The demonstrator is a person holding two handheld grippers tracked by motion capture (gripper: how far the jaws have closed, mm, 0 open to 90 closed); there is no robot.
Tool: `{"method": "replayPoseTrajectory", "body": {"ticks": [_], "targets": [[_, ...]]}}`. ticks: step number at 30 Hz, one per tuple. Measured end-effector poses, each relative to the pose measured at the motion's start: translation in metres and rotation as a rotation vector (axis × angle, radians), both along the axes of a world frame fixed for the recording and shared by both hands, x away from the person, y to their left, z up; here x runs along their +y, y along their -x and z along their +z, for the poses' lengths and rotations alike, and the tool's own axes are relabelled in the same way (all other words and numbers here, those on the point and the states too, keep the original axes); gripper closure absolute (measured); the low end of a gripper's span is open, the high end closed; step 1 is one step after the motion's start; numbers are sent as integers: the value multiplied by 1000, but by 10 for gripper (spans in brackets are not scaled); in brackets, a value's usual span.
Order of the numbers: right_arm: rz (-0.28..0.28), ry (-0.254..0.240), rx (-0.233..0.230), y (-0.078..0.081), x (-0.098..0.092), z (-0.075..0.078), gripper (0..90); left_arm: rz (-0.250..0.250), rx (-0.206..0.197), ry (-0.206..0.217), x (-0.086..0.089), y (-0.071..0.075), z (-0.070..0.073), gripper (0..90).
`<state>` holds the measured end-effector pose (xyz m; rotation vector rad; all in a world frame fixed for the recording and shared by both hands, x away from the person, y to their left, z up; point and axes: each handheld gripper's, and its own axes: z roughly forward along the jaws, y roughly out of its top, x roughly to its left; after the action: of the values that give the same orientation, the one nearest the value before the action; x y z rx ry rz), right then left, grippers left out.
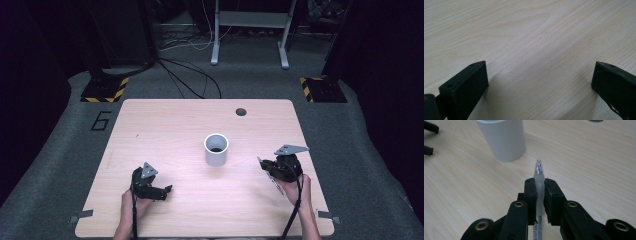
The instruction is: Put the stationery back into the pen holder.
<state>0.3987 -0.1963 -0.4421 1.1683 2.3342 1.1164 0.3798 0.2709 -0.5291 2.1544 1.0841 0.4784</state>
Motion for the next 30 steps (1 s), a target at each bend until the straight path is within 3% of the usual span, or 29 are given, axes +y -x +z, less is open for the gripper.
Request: {"method": "replayPoseTrajectory", "body": {"ticks": [4, 15, 20, 30], "targets": [[-18, -31, -51, 3, -2, 10, 809, 0, 2, 0, 0, 0, 0, 8], [-44, -114, -155, -2, 0, 16, 809, 5, -14, -3, 0, 0, -1, 7], [-44, -124, -191, -5, 4, 21, 809, 1, -1, -10, 0, 0, 0, 4], [-32, -168, -283, -17, 22, 42, 809, 12, -12, 1, -2, 0, -1, 4]]}}
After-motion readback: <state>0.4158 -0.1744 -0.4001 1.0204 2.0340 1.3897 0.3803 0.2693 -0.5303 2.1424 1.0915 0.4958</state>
